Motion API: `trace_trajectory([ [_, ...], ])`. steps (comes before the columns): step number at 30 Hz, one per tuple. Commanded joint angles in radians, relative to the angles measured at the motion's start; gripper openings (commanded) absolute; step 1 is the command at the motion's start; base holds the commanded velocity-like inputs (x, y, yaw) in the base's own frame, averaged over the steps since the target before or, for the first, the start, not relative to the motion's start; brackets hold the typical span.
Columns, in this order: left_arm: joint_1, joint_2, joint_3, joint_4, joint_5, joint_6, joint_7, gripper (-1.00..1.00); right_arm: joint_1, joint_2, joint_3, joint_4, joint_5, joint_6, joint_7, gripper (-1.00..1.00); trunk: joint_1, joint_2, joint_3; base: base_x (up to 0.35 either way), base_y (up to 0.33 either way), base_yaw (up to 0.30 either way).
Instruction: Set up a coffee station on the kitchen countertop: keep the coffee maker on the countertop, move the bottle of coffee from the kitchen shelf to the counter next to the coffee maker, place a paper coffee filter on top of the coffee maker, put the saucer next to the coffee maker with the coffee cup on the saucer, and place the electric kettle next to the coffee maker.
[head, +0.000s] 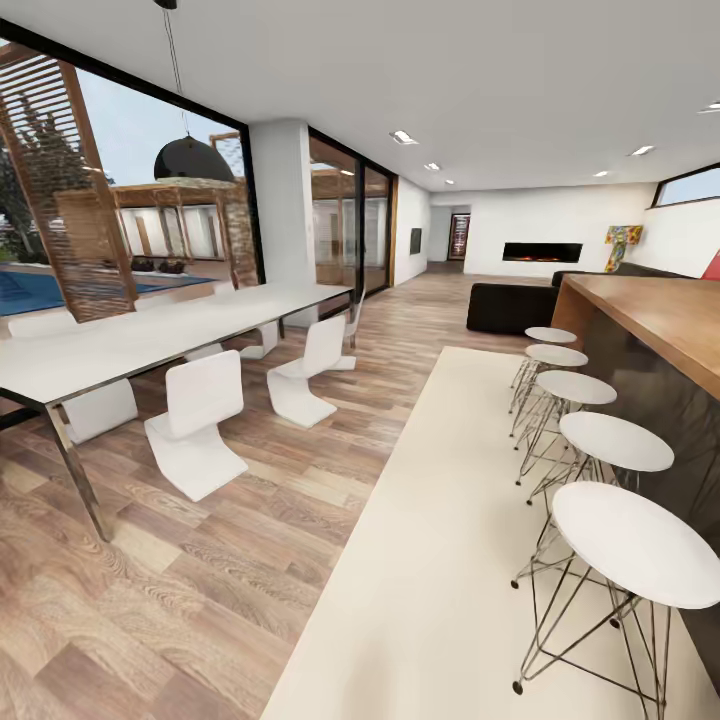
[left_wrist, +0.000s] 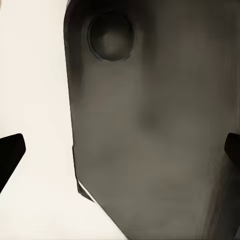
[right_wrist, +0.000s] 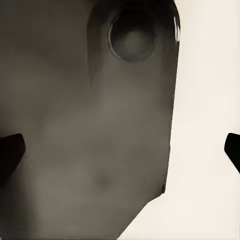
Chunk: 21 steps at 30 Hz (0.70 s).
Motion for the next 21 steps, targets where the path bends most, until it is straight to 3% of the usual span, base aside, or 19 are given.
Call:
trace_trajectory([
  [1, 0.0, 0.002, -0.003, -0.004, -0.004, 0.003, -0.005, 1.0, -0.002, 0.006, -0.005, -0.006, -0.002, -0.006, 0.003, 1.0, 0.0, 0.0, 0.0, 0.0, 0.0, 0.0],
  [14, 0.003, -0.002, 0.002, -0.003, 0.002, -0.002, -0.004, 1.0, -0.002, 0.079, -0.006, -0.079, 0.0, -0.013, 0.004, 1.0, 0.0, 0.0, 0.0, 0.0, 0.0, -0.013],
  [21, 0.003, -0.002, -0.002, -0.003, 0.003, 0.005, -0.003, 1.0, -0.002, 0.078, -0.008, -0.161, 0.0, -0.012, 0.006, 1.0, -0.004, 0.007, 0.002, 0.0, 0.0, -0.268],
])
